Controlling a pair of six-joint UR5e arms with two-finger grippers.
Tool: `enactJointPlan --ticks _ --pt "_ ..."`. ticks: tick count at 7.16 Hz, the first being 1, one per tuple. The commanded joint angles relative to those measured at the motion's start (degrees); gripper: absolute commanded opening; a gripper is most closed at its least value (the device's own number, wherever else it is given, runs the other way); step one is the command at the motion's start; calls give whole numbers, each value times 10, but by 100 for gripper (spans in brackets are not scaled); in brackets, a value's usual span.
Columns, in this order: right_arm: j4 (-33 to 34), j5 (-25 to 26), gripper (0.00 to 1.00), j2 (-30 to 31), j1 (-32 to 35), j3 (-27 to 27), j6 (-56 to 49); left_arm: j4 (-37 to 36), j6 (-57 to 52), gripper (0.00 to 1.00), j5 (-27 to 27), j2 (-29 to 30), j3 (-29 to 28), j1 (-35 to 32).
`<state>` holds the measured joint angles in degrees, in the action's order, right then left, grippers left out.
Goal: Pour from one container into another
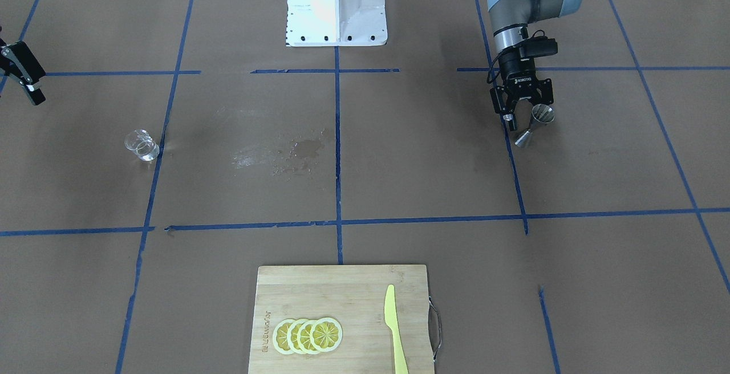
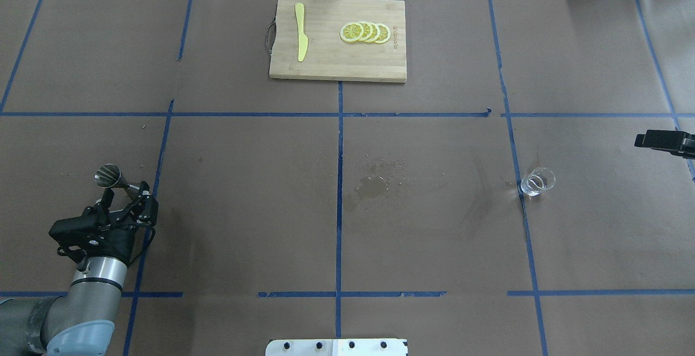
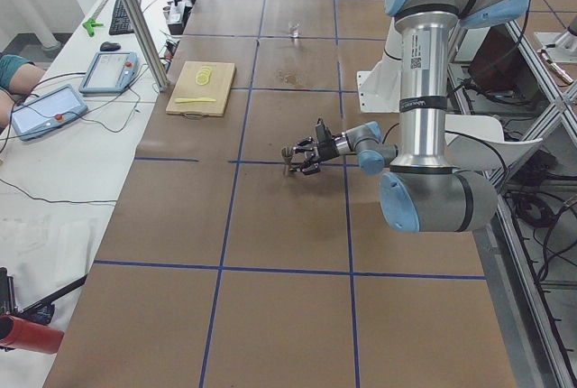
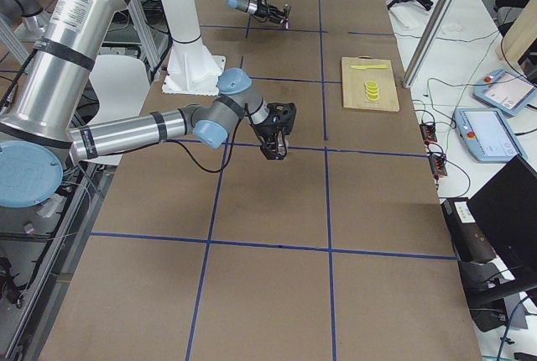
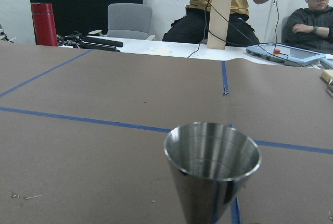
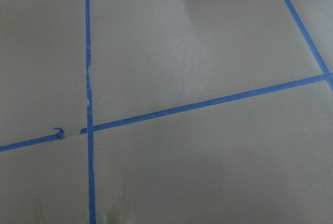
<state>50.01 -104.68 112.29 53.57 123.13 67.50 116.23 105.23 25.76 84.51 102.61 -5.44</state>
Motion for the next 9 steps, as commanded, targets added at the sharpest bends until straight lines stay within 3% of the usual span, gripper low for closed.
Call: enactJointPlan --ticks 1,9 --pt "0 -1 100 0 0 0 0 -5 -2 67 -19 1 -7 -4" --pt "1 -1 100 1 1 0 0 -17 -2 62 -40 26 -43 -13"
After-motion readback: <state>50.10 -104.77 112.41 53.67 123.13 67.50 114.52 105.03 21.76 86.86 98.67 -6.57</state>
